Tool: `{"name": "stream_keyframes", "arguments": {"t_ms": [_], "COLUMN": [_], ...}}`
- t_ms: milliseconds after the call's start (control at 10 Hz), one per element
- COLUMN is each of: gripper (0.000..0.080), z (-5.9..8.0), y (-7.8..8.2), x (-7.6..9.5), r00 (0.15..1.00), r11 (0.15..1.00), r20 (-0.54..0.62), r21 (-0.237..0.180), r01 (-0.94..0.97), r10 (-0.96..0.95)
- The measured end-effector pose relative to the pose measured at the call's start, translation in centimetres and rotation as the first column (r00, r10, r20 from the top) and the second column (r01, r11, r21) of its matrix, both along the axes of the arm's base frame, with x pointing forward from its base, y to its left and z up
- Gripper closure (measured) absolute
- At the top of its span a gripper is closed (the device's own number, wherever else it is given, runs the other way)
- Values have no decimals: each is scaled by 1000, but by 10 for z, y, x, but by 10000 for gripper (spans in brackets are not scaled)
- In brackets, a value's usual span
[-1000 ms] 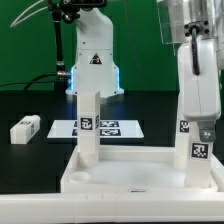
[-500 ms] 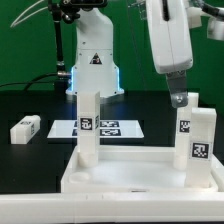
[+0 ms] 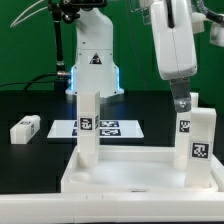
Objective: Assemble desk
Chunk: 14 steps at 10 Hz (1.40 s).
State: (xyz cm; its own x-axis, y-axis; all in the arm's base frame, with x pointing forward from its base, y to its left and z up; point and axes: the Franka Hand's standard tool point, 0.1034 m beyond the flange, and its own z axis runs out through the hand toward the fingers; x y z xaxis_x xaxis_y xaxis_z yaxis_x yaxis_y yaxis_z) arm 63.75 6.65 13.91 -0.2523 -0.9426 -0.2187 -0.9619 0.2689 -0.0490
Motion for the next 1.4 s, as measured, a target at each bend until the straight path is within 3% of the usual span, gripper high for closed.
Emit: {"name": "stream_keyframes", "arguments": {"t_ms": [300, 500, 900, 1000, 1200, 1400], "gripper": [150, 150, 150, 150, 150, 150], "z": [18, 28, 23, 22, 18, 16], "y": [-29, -53, -52, -55, -80, -123], "x": [-15, -31, -32, -32, -48, -77], "r00": [989, 950, 846, 803, 655, 459], "r11": [991, 955, 855, 813, 670, 478], "r20": [57, 100, 127, 133, 140, 133], "r21": [-10, -45, -109, -129, -179, -231], "r01": [-136, -294, -506, -567, -721, -847], "r10": [137, 297, 517, 581, 742, 878]}}
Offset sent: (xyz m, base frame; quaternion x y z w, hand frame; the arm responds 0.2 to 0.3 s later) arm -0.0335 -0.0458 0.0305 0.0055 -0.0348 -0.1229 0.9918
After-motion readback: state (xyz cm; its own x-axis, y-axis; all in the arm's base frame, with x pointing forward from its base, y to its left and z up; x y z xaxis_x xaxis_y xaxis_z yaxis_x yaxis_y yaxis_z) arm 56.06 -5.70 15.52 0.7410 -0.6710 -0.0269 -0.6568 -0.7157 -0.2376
